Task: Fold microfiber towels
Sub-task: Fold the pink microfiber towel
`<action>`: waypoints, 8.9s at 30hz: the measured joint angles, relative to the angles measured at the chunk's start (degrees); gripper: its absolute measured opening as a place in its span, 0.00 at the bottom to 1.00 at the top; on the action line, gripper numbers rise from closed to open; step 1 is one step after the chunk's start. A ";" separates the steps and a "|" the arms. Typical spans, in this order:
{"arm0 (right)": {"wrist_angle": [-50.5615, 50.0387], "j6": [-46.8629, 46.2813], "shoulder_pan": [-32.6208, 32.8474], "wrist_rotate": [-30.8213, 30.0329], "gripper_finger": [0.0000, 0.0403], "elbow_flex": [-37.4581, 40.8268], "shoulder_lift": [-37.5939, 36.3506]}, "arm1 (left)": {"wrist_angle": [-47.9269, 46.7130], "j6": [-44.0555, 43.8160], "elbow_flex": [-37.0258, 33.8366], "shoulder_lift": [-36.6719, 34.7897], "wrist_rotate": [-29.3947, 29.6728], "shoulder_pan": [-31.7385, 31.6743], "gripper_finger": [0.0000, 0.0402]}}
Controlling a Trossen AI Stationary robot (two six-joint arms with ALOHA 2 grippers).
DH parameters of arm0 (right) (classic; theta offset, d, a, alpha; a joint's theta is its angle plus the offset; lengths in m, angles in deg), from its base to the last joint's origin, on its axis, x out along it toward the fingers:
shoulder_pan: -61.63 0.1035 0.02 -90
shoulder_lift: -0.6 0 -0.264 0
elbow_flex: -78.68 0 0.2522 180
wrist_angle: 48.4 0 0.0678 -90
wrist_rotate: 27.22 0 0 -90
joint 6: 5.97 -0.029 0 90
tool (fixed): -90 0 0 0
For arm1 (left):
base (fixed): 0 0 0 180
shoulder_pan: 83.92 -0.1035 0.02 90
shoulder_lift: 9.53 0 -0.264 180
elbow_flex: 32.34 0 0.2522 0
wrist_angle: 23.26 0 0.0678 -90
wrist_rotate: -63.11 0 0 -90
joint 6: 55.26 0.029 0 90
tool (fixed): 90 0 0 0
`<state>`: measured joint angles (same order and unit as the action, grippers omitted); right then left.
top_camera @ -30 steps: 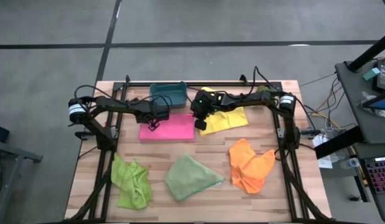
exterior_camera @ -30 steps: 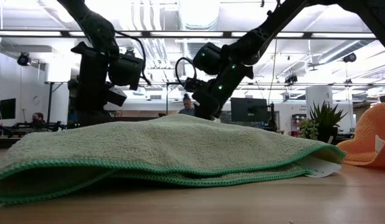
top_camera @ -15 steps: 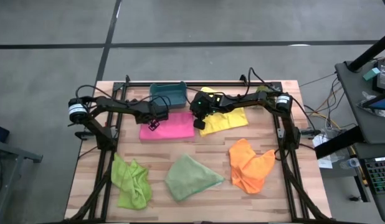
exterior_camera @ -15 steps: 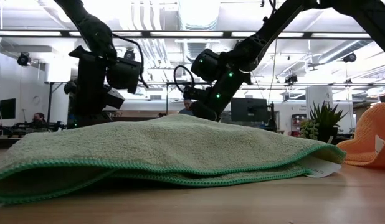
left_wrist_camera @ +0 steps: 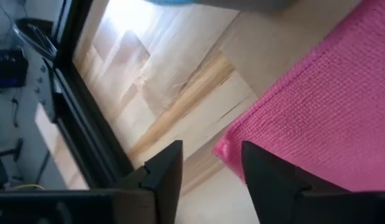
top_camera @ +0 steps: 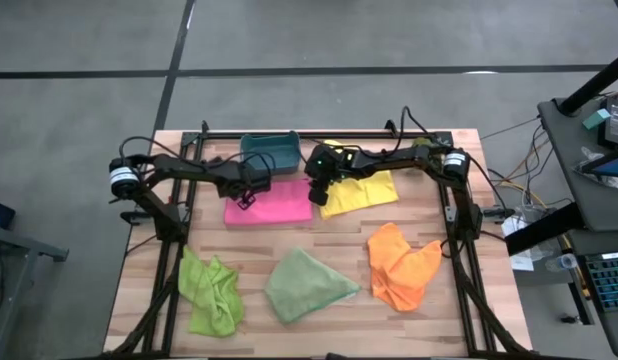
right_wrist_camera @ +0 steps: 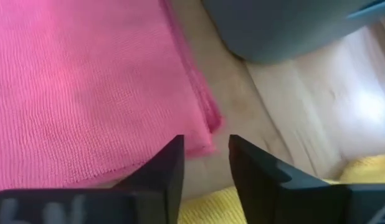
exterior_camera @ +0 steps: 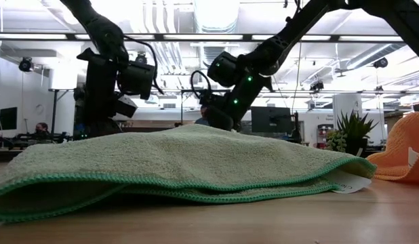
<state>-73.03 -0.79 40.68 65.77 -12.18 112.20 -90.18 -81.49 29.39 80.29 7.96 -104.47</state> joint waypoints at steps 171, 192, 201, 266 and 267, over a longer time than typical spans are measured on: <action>11.62 -30.78 8.96 1.96 0.02 -11.43 4.79 | 13.74 -1.87 -15.70 -18.17 -28.34 9.10 0.40; 19.20 -33.74 10.79 3.95 0.02 -21.38 16.96 | 15.32 -1.41 -16.06 -18.33 -28.30 9.05 0.40; 18.19 -33.66 10.94 5.86 0.07 -24.80 19.90 | 15.26 -1.43 -16.52 -18.36 -28.26 9.08 0.40; 28.47 -8.10 13.29 5.81 0.41 17.01 -10.24 | 29.06 16.54 -9.22 -12.59 -21.52 8.94 0.16; 28.49 -8.10 13.29 5.82 0.41 17.08 -10.24 | 29.04 16.54 -9.24 -12.94 -21.85 8.94 0.11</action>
<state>-44.54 -8.89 53.97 71.59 4.90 101.96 -61.14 -64.96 20.14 67.35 -13.89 -95.53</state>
